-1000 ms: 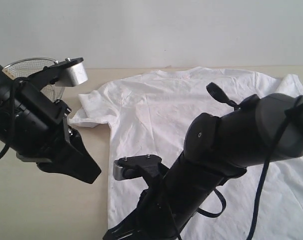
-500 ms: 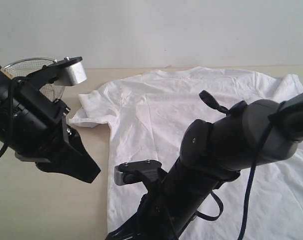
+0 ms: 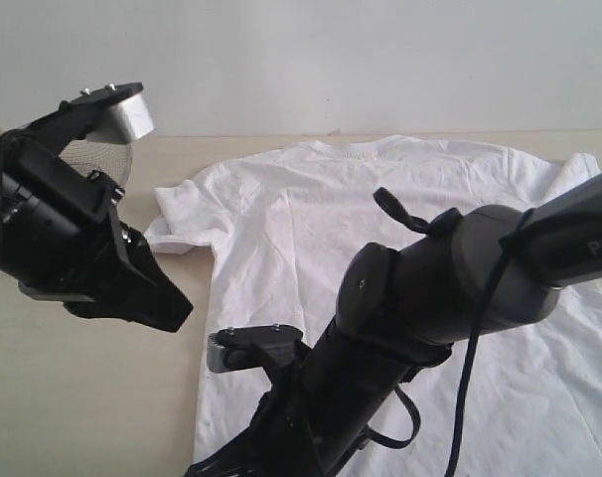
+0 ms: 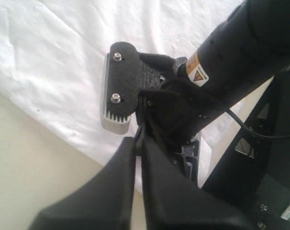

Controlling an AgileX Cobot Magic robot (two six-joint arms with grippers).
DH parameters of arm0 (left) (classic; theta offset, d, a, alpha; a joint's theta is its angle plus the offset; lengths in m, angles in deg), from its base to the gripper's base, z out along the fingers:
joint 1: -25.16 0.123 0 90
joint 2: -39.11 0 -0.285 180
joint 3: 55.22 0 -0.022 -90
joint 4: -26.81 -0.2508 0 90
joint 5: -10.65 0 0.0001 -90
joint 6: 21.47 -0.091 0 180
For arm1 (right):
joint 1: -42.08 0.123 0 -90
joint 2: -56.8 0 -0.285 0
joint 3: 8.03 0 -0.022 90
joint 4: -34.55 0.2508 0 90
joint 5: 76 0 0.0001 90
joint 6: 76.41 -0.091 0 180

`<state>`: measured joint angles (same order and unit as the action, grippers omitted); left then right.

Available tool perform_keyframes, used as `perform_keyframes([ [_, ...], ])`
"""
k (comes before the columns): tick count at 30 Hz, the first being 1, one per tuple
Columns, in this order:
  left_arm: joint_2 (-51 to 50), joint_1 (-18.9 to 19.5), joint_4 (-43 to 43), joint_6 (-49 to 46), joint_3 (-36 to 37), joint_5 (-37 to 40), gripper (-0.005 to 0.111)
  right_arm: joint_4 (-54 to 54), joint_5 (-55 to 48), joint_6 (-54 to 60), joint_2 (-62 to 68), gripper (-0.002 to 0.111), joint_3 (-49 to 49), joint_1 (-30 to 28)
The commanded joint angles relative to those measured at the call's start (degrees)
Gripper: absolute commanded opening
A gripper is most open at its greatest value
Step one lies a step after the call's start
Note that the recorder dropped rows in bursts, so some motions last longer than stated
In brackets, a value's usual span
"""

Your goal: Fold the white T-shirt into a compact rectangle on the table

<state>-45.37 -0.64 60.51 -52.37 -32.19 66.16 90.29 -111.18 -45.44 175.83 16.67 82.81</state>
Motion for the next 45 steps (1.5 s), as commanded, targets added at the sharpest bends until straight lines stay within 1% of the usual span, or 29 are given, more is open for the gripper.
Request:
perform_keyframes([
  [1,1.7,0.1,-2.1,2.3,0.2,-1.6,0.005,0.9,0.1,1.0,1.3,0.0,0.4,0.6],
  [8,1.8,0.1,-2.2,2.3,0.2,-1.6,0.005,4.1,-1.4,3.9,1.3,0.0,0.1,0.6],
  [15,1.8,0.1,-2.4,2.3,0.2,-1.8,0.005,4.1,-2.3,4.1,0.8,0.0,-2.6,0.4],
  [19,1.8,0.1,-2.8,2.4,0.2,-1.6,0.005,3.6,2.8,2.0,-4.0,0.0,-2.6,0.1],
  [21,1.8,0.1,-2.8,2.7,0.2,-1.6,0.005,2.2,2.6,0.4,-7.9,0.0,-2.6,-3.4],
  [23,1.8,0.1,-2.8,2.7,0.2,-1.5,0.005,1.8,-1.5,0.0,-10.4,0.0,-2.6,-9.1],
  [25,1.8,0.1,-2.7,2.7,0.2,-1.4,0.005,1.5,-4.4,0.0,-13.1,0.0,-2.6,-16.1],
  [27,1.8,0.1,-2.7,2.8,0.2,-1.4,0.005,0.7,-5.1,0.0,-16.5,0.0,-2.6,-25.0],
  [31,1.8,0.1,-2.7,2.9,0.2,-1.4,0.005,-0.5,-6.1,0.0,-18.7,0.001,-4.4,-37.7],
  [33,1.8,0.1,-2.7,2.9,0.2,-1.4,0.005,-0.6,-7.7,0.1,-18.4,0.006,-7.3,-44.8],
  [36,1.8,0.1,-2.7,2.9,0.2,-1.9,0.005,-0.9,-9.7,0.1,-16.8,0.022,-12.8,-53.4],
  [37,1.8,0.1,-2.7,2.9,0.2,-2.2,0.005,-1.0,-10.1,0.1,-15.9,0.027,-14.4,-55.2],
  [39,1.8,0.1,-2.7,2.9,0.2,-2.3,0.005,-1.2,-10.3,-0.7,-13.5,0.042,-18.0,-58.8],
  [40,1.8,0.1,-2.7,2.9,0.2,-2.3,0.005,-1.3,-10.3,-1.9,-12.5,0.047,-19.3,-60.0],
  [41,1.8,0.1,-2.7,2.9,0.2,-2.3,0.005,-1.3,-10.2,-3.2,-11.0,0.05,-20.8,-61.3],
  [42,1.8,0.1,-2.7,2.9,0.2,-2.3,0.005,-1.3,-10.2,-4.1,-9.4,0.051,-22.2,-62.4],
  [45,1.8,0.1,-2.7,2.9,0.2,-2.2,0.005,-1.4,-10.2,-8.3,-5.1,0.051,-23.8,-64.9],
])
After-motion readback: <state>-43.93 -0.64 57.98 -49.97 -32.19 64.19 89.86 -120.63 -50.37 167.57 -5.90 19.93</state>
